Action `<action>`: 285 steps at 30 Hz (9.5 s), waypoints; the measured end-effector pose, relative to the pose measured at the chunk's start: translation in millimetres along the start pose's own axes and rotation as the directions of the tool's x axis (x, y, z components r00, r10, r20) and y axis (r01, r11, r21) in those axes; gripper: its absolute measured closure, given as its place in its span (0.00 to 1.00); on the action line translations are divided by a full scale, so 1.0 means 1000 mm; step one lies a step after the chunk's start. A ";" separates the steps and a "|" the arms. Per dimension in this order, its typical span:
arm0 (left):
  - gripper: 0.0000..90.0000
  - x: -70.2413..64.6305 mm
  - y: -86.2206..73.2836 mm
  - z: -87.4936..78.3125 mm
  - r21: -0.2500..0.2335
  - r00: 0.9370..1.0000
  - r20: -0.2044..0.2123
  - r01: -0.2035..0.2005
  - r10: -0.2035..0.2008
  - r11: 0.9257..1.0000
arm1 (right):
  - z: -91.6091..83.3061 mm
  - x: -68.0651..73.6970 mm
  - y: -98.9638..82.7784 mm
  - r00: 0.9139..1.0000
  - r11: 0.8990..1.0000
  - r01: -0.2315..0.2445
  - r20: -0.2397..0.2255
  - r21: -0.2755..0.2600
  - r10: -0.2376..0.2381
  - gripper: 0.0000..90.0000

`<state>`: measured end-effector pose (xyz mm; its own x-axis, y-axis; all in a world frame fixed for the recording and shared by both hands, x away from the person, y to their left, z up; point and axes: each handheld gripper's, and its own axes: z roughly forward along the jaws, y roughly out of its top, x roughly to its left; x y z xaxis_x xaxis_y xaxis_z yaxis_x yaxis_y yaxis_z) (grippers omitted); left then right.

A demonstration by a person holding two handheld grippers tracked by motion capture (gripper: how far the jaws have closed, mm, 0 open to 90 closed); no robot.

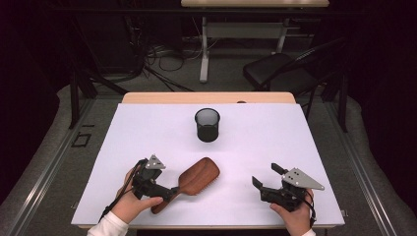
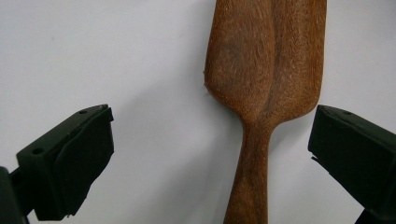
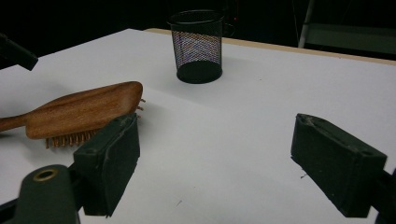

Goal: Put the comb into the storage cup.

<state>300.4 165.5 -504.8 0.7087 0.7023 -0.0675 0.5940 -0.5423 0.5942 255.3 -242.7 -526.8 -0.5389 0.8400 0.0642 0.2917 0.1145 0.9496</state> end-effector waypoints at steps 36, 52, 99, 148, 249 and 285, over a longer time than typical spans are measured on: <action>0.14 -0.018 0.011 0.027 0.202 0.996 0.005 -0.089 0.090 0.975 | 0.001 0.000 0.000 1.000 1.000 0.002 -0.002 0.002 -0.002 0.17; 0.30 -0.029 0.015 0.041 0.279 0.990 0.003 -0.134 0.139 0.951 | 0.001 0.000 -0.001 1.000 1.000 0.004 -0.004 0.003 -0.004 0.17; 0.75 -0.032 0.020 0.047 0.343 0.989 0.037 -0.144 0.140 0.928 | 0.001 0.000 -0.001 1.000 1.000 0.007 -0.006 0.004 -0.007 0.17; 0.80 -0.021 0.002 0.033 0.137 0.995 0.062 -0.080 0.072 0.987 | 0.001 -0.001 -0.001 1.000 1.000 0.007 -0.004 0.008 -0.007 0.17; 0.80 -0.043 0.014 -0.009 -0.438 0.994 0.111 0.034 0.016 0.898 | 0.005 0.002 0.006 0.997 0.999 -0.037 -0.064 0.015 0.038 0.17; 0.80 -0.045 0.011 -0.007 -0.445 0.993 0.118 0.035 0.020 0.895 | 0.041 0.021 0.062 0.970 0.981 -0.096 -0.207 0.166 0.130 0.14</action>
<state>272.1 130.8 -489.3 0.7603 0.6320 -0.1497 0.3868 -0.2555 0.8861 294.5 -195.7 -479.6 -0.6480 0.7197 0.2493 0.4695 0.1197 0.8748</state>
